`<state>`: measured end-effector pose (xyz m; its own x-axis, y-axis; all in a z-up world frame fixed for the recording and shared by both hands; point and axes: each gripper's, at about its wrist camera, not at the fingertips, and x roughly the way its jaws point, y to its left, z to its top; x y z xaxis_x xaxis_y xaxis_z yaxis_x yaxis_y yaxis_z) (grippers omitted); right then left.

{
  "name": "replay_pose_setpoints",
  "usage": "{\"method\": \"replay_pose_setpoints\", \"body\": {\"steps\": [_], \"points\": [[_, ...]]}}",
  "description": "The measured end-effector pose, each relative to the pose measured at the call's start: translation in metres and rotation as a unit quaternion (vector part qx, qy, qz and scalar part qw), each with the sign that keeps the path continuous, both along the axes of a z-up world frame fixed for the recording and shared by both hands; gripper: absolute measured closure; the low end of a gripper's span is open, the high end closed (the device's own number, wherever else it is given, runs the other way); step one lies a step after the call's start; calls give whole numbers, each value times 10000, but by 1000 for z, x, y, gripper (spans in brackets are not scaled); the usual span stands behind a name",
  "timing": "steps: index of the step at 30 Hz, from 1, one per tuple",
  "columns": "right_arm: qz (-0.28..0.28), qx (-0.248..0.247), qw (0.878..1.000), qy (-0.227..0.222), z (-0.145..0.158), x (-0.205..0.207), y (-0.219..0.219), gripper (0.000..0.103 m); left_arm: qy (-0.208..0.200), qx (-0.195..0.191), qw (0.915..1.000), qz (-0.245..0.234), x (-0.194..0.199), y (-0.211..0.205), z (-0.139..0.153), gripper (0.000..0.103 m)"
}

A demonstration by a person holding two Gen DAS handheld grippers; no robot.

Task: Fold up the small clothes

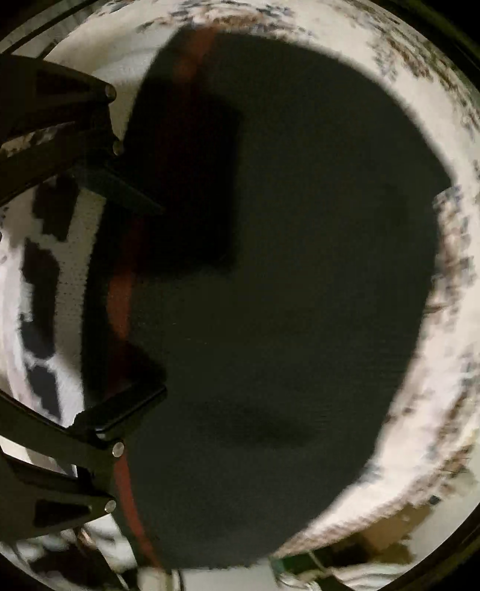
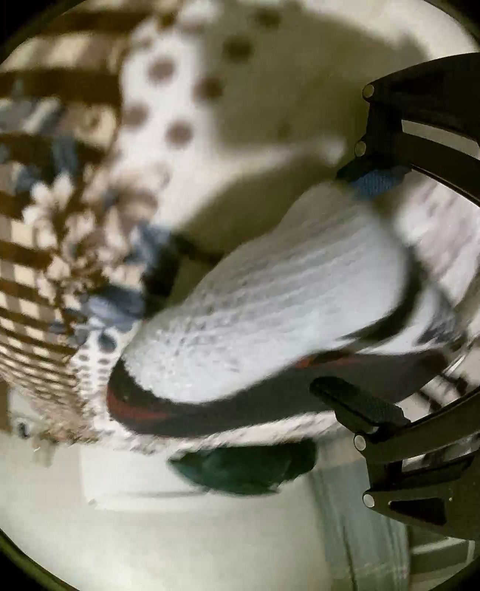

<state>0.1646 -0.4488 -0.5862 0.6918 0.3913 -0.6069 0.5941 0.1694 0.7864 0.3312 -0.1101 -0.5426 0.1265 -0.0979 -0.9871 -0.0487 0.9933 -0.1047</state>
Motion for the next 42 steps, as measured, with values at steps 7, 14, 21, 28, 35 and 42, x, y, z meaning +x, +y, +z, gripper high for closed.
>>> {"method": "replay_pose_setpoints", "body": {"steps": [7, 14, 21, 28, 35, 42], "points": [[-732, 246, 9952, -603, -27, 13, 4, 11, -61, 140, 9997, -187, 10, -9, -10, 0], [-976, 464, 9908, -812, -10, 12, 7, 10, 178, 240, 9996, 13, 27, -10, -18, 0], [-845, 229, 9951, -449, -19, 18, 4, 14, 227, 186, 9996, 15, 32, -9, -19, 0], [-815, -472, 9955, -47, 22, 8, 8, 63, 304, -2, 9995, 23, 35, 9, -18, 0], [-343, -1629, 9860, -72, 98, 25, 33, 67, 283, -265, 9992, 25, 38, 26, -14, 0], [742, -3151, 9449, -490, 181, 68, 118, 67, 14, -678, 9932, 946, 17, 101, 23, 0]]}}
